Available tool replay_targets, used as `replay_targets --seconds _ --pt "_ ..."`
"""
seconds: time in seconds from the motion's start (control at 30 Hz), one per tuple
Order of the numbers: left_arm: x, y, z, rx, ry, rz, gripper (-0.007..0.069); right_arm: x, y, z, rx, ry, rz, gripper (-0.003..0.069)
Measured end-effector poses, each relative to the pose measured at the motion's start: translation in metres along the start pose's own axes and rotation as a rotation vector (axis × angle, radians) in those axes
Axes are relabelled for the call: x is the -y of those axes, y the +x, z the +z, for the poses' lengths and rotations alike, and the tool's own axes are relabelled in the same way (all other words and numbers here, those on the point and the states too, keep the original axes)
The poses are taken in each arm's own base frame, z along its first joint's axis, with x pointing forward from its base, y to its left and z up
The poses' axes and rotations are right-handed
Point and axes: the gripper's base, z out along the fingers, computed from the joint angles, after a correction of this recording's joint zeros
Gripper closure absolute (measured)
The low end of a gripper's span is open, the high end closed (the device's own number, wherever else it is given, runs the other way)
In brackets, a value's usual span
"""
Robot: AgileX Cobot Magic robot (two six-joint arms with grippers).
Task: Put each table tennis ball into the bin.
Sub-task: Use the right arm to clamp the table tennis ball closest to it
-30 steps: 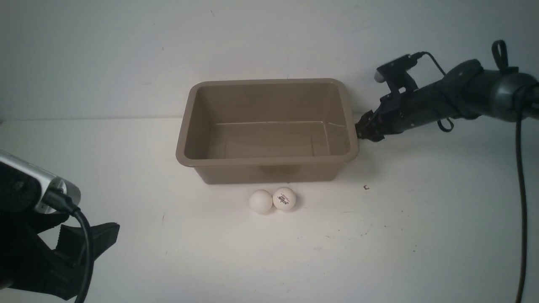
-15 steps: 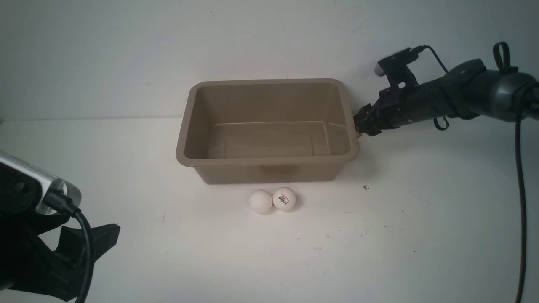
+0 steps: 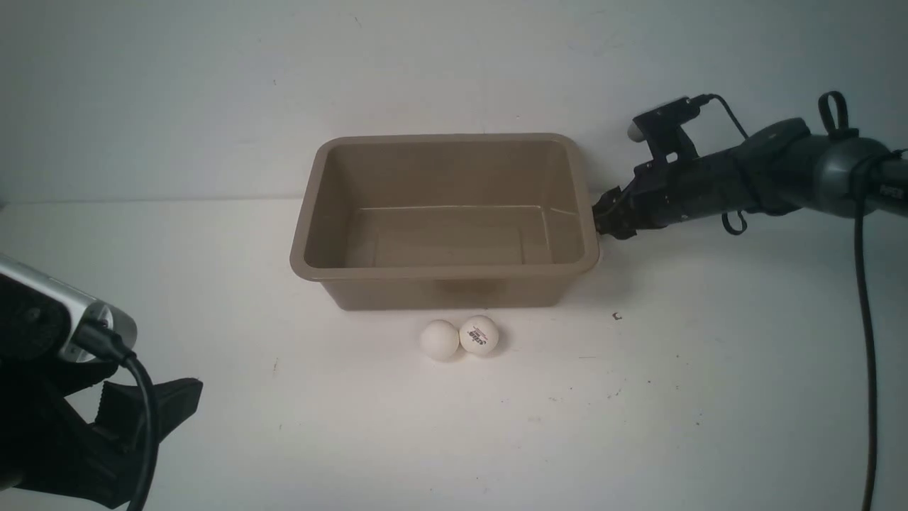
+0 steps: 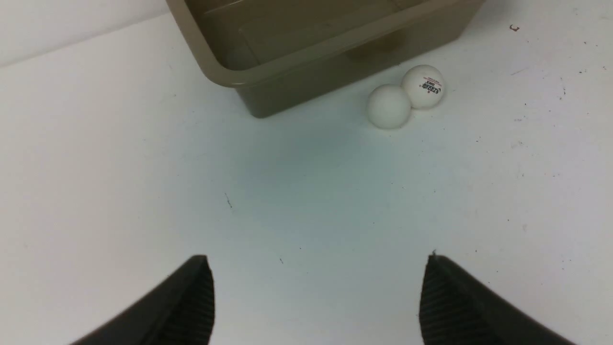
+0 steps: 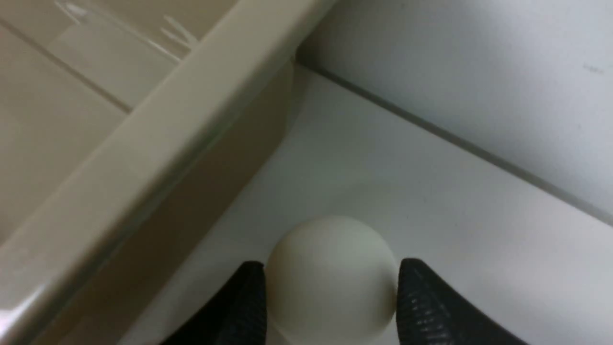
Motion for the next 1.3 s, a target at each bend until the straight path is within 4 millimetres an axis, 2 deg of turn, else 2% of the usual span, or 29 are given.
replay_targets --seconds 0.27,0.53,0.63,1.03,1.17,1.3 --pt "0.001 0.001 0.000 -0.008 0.008 -0.001 0.0104 0.000 -0.001 0.001 0.024 0.001 0.023 0.0315" --pt "0.001 0.001 0.000 -0.011 0.011 -0.001 0.0104 0.002 0.011 0.012 0.000 -0.006 0.039 0.0325" --pt "0.001 0.001 0.000 -0.011 0.011 -0.001 0.0104 0.004 0.012 0.013 0.003 0.015 0.042 0.0347" --pt "0.001 0.001 0.000 -0.011 0.011 -0.001 0.0104 0.013 0.010 0.012 0.025 0.113 0.042 0.0347" --pt "0.001 0.001 0.000 -0.011 0.011 -0.001 0.0104 0.012 0.006 0.009 0.029 0.116 0.028 0.0347" --pt "0.001 0.001 0.000 -0.011 0.011 -0.001 0.0104 0.010 -0.015 -0.011 0.064 0.132 -0.027 0.0347"
